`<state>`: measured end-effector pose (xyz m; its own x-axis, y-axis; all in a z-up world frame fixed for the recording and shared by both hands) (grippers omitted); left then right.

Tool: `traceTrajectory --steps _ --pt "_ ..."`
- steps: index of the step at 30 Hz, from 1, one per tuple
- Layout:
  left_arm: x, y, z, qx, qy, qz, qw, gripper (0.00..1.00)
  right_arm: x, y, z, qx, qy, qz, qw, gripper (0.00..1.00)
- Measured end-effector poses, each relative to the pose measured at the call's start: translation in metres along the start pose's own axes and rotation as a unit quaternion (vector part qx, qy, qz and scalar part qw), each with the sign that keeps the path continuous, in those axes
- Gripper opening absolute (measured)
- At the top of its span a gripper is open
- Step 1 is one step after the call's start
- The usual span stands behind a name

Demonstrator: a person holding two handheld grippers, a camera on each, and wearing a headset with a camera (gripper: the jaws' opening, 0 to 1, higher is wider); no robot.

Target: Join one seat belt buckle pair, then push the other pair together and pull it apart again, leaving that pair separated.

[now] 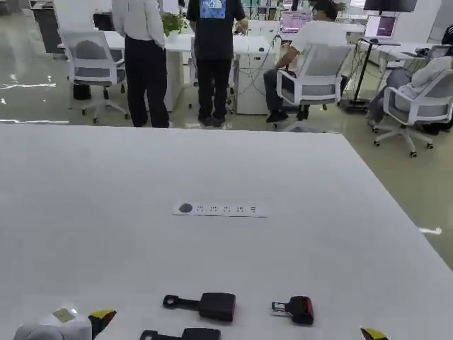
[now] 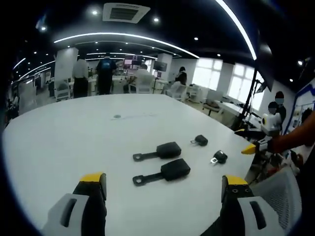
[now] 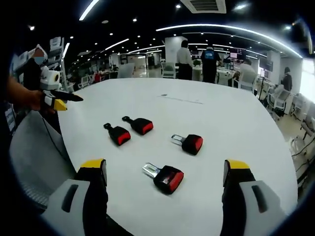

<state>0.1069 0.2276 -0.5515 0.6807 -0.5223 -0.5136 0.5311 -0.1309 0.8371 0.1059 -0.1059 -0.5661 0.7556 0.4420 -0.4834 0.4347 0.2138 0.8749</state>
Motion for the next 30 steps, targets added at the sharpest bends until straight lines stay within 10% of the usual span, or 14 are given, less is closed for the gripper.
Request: traceTrajectory --steps 30 --pt "0.0050 -0.0010 0.0014 0.003 -0.013 0.000 0.9999 1.00 0.0014 -0.0022 0.0005 0.004 -0.008 0.000 1.0000 0.99"
Point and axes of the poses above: the centre of the closed fingertips' face, and the gripper's own axes: x roughly forward along the fingers, z roughly to its right, y roughly out of its top, the point moved 1 cm from there along -x, roughly backward along the fingers, and after that the axes turned 3 degrees about -z, right-handed, at the moved point
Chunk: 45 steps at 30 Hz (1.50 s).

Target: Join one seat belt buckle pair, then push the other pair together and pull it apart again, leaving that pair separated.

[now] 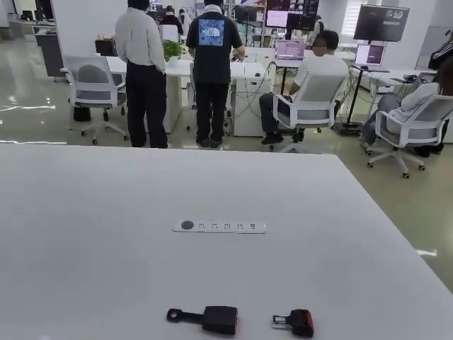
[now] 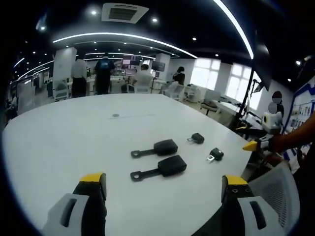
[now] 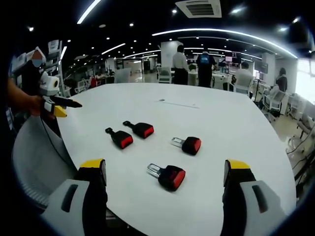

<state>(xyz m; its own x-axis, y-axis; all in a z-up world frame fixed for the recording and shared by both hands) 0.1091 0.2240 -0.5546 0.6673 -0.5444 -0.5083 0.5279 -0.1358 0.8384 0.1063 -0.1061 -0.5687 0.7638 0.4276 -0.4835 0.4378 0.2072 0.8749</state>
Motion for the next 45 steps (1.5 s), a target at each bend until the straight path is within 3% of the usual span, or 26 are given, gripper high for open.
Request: traceTrajectory --steps 24,45 --pt "0.0009 -0.0004 -0.0024 0.005 0.001 -0.006 1.0000 0.99 -0.0017 -0.0021 0.0008 -0.003 0.002 -0.009 1.0000 0.99" --pt "0.0019 0.0006 0.0022 0.005 -0.001 -0.006 1.0000 0.99 -0.0007 -0.0023 0.0041 -0.003 0.001 -0.007 1.0000 0.99"
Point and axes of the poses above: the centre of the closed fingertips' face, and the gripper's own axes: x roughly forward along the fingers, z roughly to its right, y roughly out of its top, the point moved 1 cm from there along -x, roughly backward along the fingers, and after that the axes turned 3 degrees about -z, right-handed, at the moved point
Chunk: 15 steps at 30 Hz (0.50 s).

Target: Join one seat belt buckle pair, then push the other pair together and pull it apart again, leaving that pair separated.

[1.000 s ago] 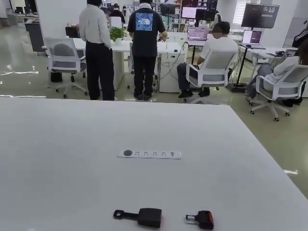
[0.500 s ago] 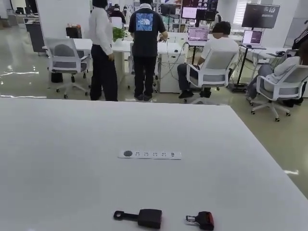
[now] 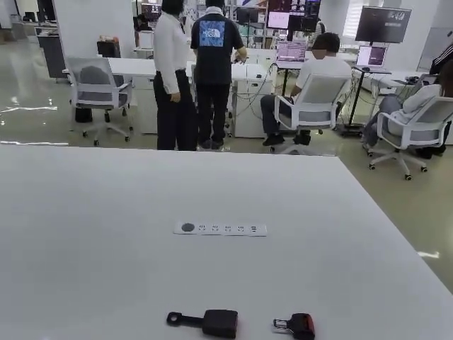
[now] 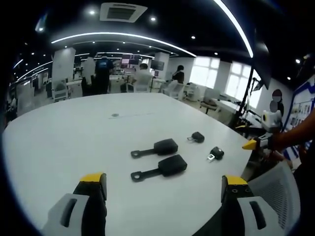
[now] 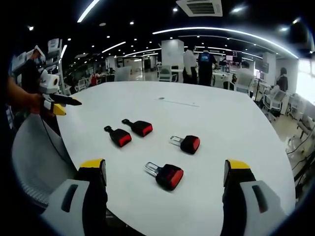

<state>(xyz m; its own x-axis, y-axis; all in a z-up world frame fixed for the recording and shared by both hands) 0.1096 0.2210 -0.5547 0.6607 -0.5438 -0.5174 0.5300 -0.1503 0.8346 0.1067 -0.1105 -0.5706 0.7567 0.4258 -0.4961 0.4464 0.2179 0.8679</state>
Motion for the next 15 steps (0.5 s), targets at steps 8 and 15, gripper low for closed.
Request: traceTrajectory --steps 8,15 --pt "0.0010 -0.0030 -0.0009 0.000 -0.003 -0.002 1.0000 0.99 0.0002 -0.0020 0.0000 0.002 -0.001 -0.001 1.0000 0.99" --pt "0.0012 -0.0044 -0.0015 0.001 -0.004 -0.002 1.0000 0.99 0.0002 -0.0012 -0.0008 -0.001 0.000 -0.004 1.0000 0.99"
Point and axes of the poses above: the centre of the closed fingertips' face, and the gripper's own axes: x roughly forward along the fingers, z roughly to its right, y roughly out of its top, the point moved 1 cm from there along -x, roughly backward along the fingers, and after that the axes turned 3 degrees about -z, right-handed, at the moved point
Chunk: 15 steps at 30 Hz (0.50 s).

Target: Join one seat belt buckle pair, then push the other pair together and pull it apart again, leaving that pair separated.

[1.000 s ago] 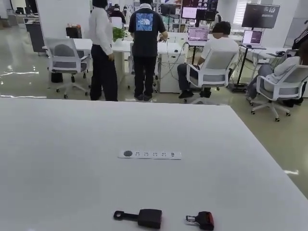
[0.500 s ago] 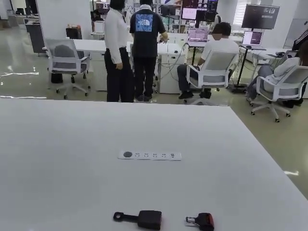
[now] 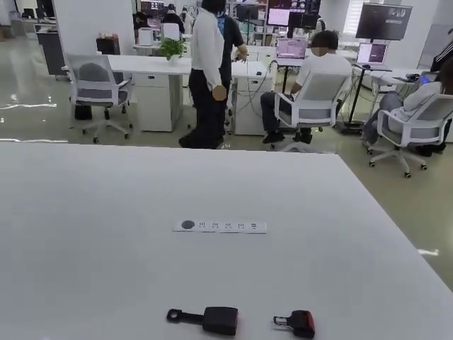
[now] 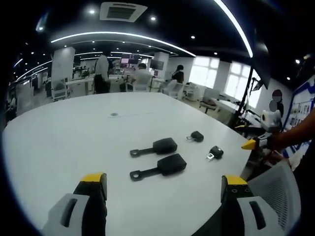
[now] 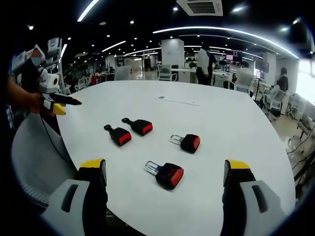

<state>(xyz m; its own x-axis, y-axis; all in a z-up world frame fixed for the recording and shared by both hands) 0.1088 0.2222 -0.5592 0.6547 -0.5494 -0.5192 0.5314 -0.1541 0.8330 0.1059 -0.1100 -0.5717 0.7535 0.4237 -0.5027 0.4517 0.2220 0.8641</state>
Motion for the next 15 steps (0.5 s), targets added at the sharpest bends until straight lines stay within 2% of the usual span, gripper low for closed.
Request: traceTrajectory --steps 6,15 --pt "0.002 0.000 0.003 0.005 -0.006 -0.003 1.0000 0.99 0.002 -0.001 0.000 -0.006 0.003 -0.004 1.0000 0.99" --pt "0.016 0.000 0.008 0.018 -0.022 -0.012 0.9995 0.97 0.008 -0.003 0.006 -0.016 0.015 -0.014 0.9997 0.98"
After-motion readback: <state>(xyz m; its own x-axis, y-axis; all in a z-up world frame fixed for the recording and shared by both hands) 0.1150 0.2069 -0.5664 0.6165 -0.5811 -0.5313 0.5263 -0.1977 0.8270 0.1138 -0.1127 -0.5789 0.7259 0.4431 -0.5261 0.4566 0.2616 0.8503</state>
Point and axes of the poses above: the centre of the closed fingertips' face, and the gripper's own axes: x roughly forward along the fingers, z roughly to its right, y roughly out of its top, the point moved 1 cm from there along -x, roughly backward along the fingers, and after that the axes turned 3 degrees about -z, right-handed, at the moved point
